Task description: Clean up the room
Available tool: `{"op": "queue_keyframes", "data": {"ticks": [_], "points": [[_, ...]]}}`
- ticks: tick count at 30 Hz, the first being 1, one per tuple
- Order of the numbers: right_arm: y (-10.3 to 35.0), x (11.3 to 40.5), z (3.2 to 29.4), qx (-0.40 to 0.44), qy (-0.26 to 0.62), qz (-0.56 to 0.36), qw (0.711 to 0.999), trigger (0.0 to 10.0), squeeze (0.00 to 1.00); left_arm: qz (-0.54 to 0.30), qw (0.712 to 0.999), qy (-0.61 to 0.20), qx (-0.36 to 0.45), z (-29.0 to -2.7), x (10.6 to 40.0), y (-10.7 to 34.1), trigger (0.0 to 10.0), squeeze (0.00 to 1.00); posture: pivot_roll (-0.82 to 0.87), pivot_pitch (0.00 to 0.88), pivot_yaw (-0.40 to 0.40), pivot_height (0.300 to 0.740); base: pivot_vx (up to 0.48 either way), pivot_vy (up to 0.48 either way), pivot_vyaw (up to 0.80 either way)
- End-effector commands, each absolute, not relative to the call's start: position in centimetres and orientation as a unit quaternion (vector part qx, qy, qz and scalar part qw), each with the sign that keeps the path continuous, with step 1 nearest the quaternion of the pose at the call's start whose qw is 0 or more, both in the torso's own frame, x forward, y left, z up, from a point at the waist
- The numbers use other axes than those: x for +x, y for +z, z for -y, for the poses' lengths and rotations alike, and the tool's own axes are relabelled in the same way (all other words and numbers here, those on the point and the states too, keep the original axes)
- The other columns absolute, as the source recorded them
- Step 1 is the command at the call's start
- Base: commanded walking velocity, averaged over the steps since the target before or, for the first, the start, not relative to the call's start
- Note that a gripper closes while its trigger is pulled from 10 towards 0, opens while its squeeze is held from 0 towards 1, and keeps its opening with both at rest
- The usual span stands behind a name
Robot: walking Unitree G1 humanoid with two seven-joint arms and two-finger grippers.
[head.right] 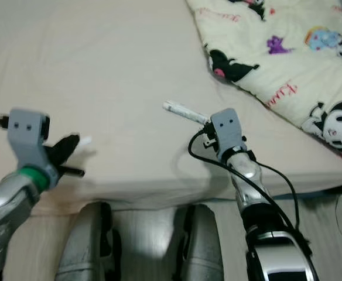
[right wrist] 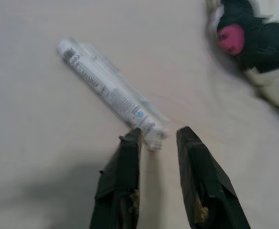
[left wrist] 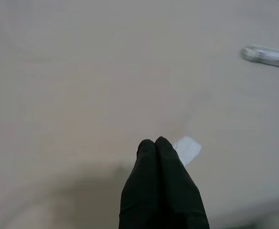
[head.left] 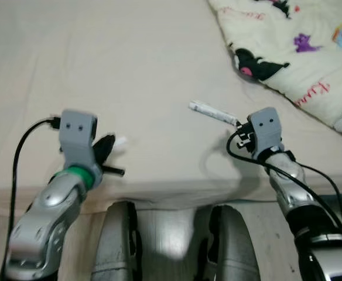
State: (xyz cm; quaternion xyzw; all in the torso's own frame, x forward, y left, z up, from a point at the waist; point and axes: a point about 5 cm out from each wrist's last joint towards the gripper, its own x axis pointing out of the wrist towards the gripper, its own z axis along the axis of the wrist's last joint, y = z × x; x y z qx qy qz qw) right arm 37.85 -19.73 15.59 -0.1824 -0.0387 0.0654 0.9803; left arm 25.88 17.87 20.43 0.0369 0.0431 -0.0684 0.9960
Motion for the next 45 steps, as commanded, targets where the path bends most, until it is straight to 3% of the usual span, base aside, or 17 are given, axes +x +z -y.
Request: {"op": "queue_keyframes", "data": {"ticks": [1,3,4,9,13,14,15,16,22,30,38,39,41,42,43,44,45], "points": [[14.0,37.5,19.4,-0.187,0.070,0.013,0.980,10.0,0.00,-0.045,0.996,-0.052,0.049,-18.5,25.4,20.5,10.0,0.00,0.33,0.390,0.058,0.595,0.000,0.000,0.00],[14.0,37.8,19.0,-0.189,0.070,0.010,0.979,10.0,0.01,-0.040,0.997,-0.045,0.057,-19.0,25.0,20.9,10.0,0.00,0.34,0.406,0.065,0.595,0.000,0.000,0.00],[14.0,37.9,18.9,-0.191,0.070,0.008,0.979,10.0,1.00,-0.038,0.997,-0.041,0.062,-19.2,24.9,21.1,10.0,0.00,0.35,0.418,0.071,0.595,0.000,0.000,0.00],[14.2,38.1,18.9,-0.204,0.069,0.007,0.977,10.0,1.00,-0.038,0.996,-0.034,0.067,-19.9,24.5,21.8,10.0,0.00,0.38,0.454,0.085,0.595,0.000,0.000,0.00],[14.9,38.6,20.4,-0.317,0.009,0.001,0.948,10.0,1.00,-0.042,0.996,-0.022,0.077,-20.6,23.9,22.4,10.0,0.00,0.41,0.487,0.101,0.595,0.000,0.000,0.00],[15.1,38.7,20.6,-0.321,0.004,0.002,0.947,10.0,0.77,-0.043,0.996,-0.020,0.078,-20.7,23.7,22.5,10.0,0.00,0.41,0.489,0.102,0.595,0.000,0.000,0.00],[15.1,38.7,20.6,-0.321,0.004,0.002,0.947,10.0,0.77,-0.043,0.996,-0.020,0.078,-20.7,23.7,22.5,10.0,0.00,0.41,0.489,0.102,0.595,0.000,0.000,0.00],[15.7,38.9,21.0,-0.353,-0.005,0.011,0.936,10.0,0.00,-0.046,0.996,-0.016,0.080,-20.9,23.4,22.7,10.0,0.00,0.42,0.496,0.105,0.595,0.000,0.000,0.00],[17.2,39.3,21.0,-0.421,-0.014,0.045,0.906,10.0,0.00,-0.048,0.995,-0.012,0.083,-21.1,23.2,22.9,10.0,0.00,0.42,0.508,0.109,0.595,0.000,0.000,0.00],[17.4,39.5,21.2,-0.415,-0.021,0.034,0.909,10.0,0.00,-0.055,0.995,-0.012,0.086,-21.2,23.0,23.3,10.0,0.00,0.45,0.527,0.130,0.595,0.000,0.000,0.00],[17.0,39.3,22.2,-0.454,-0.036,0.011,0.890,10.0,0.00,-0.065,0.994,-0.009,0.091,-21.6,22.6,23.5,10.0,0.00,0.46,0.535,0.143,0.595,0.000,0.000,0.00],[17.6,39.4,22.9,-0.474,-0.061,0.012,0.878,9.2,0.00,-0.068,0.993,-0.011,0.092,-21.6,22.5,23.4,10.0,0.00,0.47,0.534,0.148,0.595,0.000,0.000,0.00],[17.6,39.4,22.9,-0.474,-0.061,0.012,0.878,9.2,0.00,-0.068,0.993,-0.011,0.092,-21.6,22.5,23.4,10.0,0.00,0.47,0.534,0.148,0.595,0.000,0.000,0.00],[17.8,39.5,23.3,-0.486,-0.077,0.010,0.871,7.5,0.00,-0.068,0.993,-0.012,0.091,-21.5,22.5,23.4,10.0,0.00,0.47,0.532,0.148,0.595,0.000,0.000,0.00],[18.0,39.5,23.7,-0.483,-0.086,0.004,0.871,4.4,0.00,-0.068,0.993,-0.012,0.091,-21.4,22.5,23.5,10.0,0.00,0.47,0.532,0.148,0.595,0.000,0.000,0.00],[18.0,39.5,23.7,-0.483,-0.086,0.004,0.871,4.4,0.00,-0.068,0.993,-0.012,0.091,-21.4,22.5,23.5,10.0,0.00,0.47,0.532,0.148,0.595,0.000,0.000,0.00],[18.0,39.4,24.3,-0.446,-0.098,-0.009,0.889,2.0,0.00,-0.068,0.993,-0.013,0.091,-21.3,22.5,23.5,10.0,0.00,0.48,0.530,0.147,0.595,0.000,0.000,0.00]]}}
